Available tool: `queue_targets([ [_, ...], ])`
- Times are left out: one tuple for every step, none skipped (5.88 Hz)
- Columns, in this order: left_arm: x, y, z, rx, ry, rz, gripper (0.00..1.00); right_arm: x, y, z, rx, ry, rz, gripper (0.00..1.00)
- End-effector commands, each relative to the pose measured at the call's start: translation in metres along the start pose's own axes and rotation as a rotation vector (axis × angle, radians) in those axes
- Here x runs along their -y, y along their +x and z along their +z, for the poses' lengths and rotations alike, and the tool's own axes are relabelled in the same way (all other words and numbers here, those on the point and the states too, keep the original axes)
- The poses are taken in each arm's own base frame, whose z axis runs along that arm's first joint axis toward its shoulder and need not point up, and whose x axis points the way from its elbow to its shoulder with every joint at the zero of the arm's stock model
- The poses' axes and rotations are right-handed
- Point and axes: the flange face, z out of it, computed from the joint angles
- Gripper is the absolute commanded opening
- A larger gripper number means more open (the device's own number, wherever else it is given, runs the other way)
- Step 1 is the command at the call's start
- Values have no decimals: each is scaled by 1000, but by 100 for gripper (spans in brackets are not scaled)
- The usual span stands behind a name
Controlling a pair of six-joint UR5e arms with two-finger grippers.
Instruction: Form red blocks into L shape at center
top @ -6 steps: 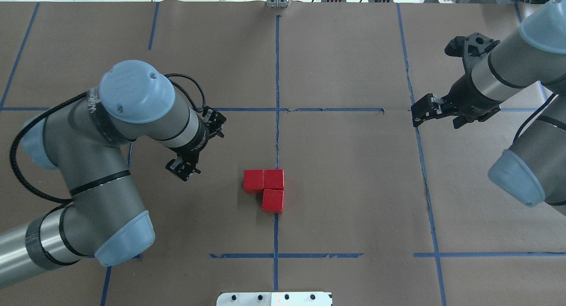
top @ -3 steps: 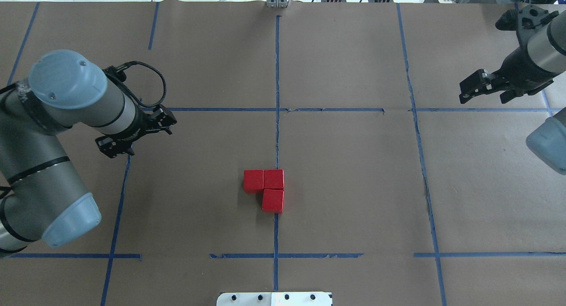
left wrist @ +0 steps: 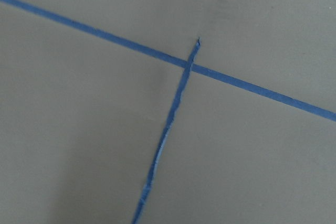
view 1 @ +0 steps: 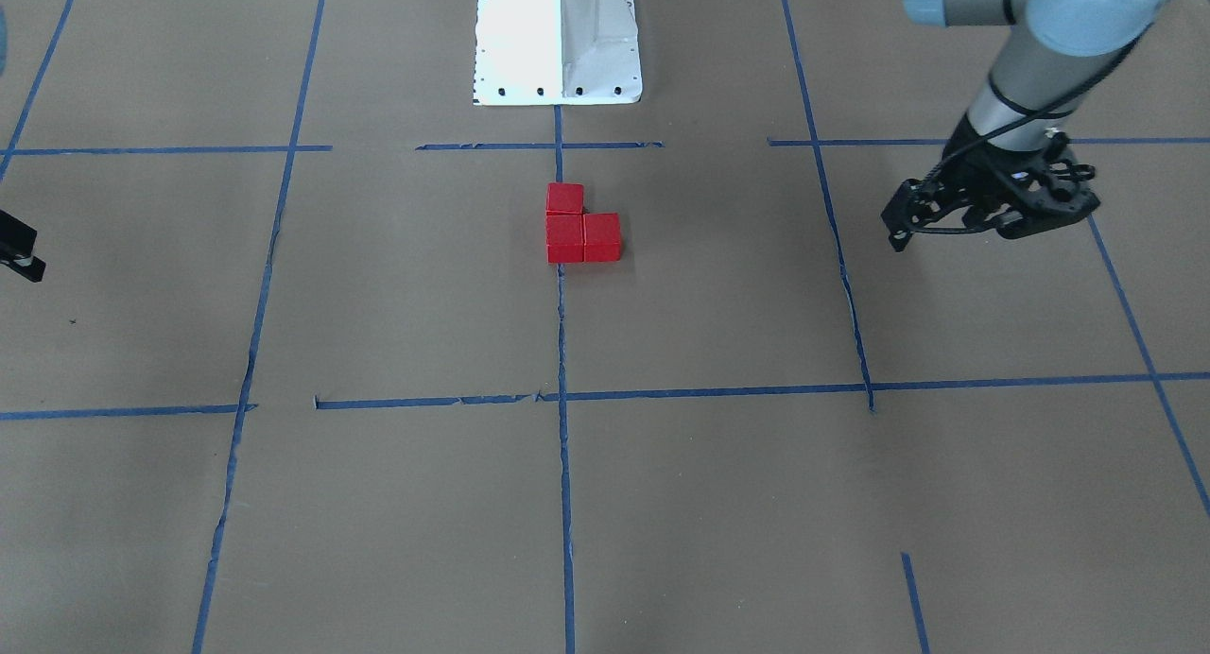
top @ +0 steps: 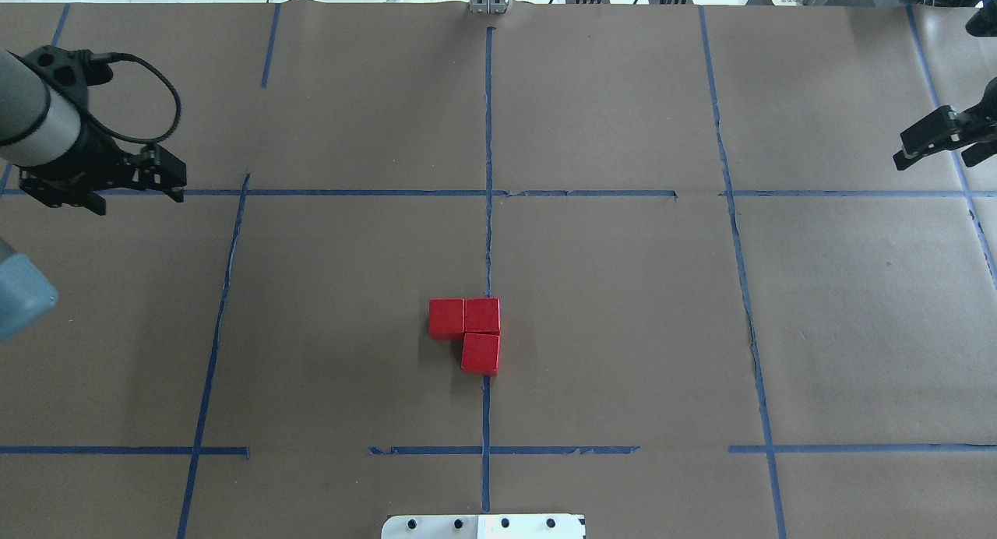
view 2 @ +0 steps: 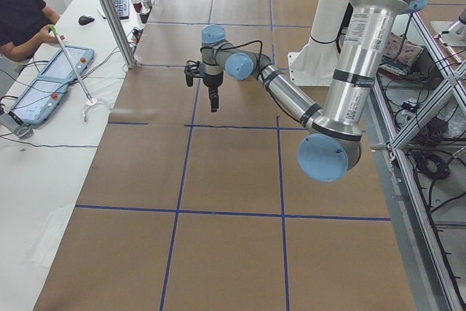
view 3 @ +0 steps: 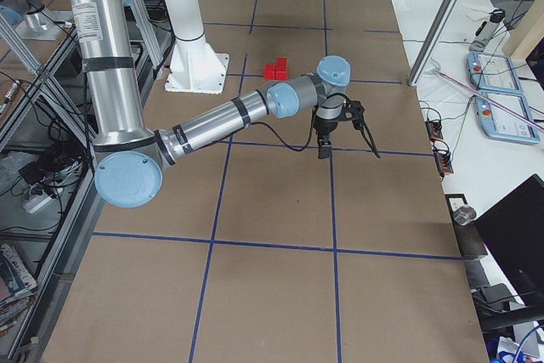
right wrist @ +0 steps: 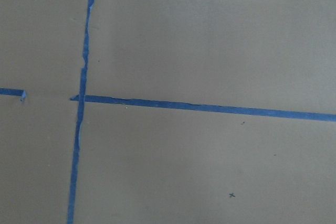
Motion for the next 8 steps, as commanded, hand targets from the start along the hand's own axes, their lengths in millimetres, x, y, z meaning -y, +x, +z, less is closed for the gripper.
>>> queue_targets([
  [25, -147, -22, 27, -11, 180, 100, -9, 91, -11, -7, 6, -38, 100],
  [24, -223, -16, 40, -41, 219, 100, -16, 128, -14, -18, 9, -33, 100],
  [31, -291, -13, 47, -57, 259, 100, -24, 162, -8, -22, -8, -71, 100],
  [35, -373, 4, 5, -100, 259, 100, -28, 195, 1, -22, -29, -89, 100],
  [27, -405, 35, -84, -154, 247, 100, -42, 206, 12, -21, -52, -98, 100],
  [22, -411, 36, -89, -155, 227, 100, -49, 212, 18, -18, -62, -88, 100],
  [21, -415, 34, -82, -152, 210, 100, -57, 214, 19, -20, -62, -86, 100],
  [21, -406, 23, -84, -137, 187, 100, -60, 217, 23, -21, -71, -66, 100],
])
